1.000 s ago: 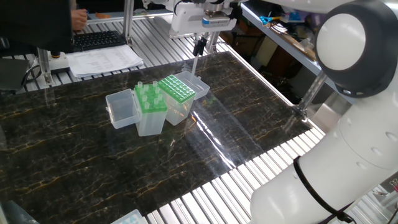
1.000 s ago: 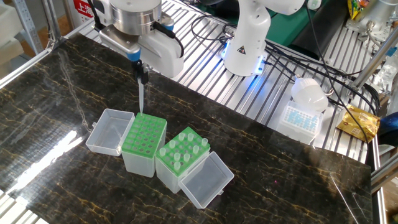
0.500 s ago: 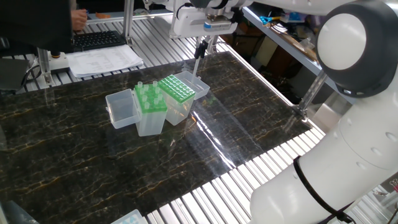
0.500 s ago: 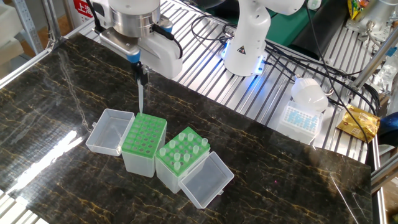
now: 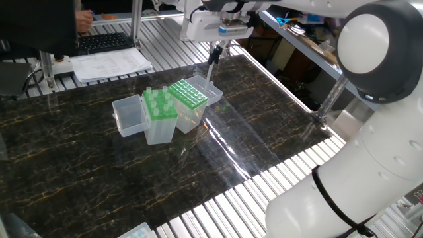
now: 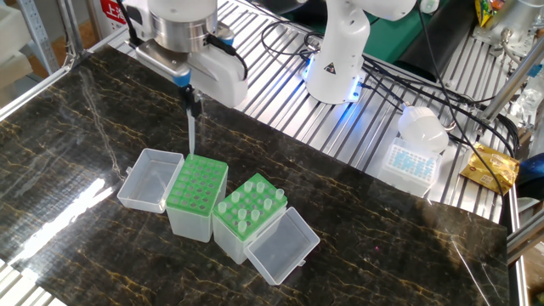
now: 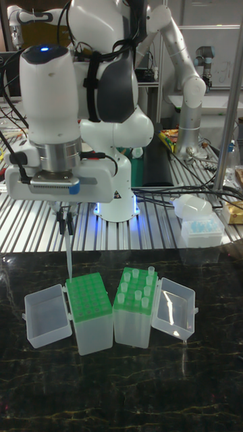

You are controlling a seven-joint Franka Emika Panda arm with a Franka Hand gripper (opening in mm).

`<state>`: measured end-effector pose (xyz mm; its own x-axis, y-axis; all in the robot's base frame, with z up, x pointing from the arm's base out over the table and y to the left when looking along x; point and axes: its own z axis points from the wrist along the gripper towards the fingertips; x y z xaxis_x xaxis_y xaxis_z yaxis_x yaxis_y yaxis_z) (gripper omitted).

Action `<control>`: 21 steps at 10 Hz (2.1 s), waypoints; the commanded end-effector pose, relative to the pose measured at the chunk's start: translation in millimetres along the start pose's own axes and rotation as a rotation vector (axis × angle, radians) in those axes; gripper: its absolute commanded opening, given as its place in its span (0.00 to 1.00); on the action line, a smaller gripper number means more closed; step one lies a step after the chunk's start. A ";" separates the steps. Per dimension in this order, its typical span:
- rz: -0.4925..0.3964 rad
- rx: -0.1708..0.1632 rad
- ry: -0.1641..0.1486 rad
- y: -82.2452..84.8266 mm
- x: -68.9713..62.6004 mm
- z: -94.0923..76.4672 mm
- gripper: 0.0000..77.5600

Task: Transfer all large pipette tips from one holder to another

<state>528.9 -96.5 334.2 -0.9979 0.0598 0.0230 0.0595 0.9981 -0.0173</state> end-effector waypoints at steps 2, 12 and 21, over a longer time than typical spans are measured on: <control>-0.003 -0.010 -0.014 -6.8 -1.1 1.7 0.02; 0.001 -0.024 -0.011 -8.1 4.6 7.3 0.02; -0.003 -0.026 -0.038 -7.0 4.4 35.6 0.02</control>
<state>522.1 -104.0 300.1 -0.9983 0.0587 -0.0062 0.0586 0.9982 0.0111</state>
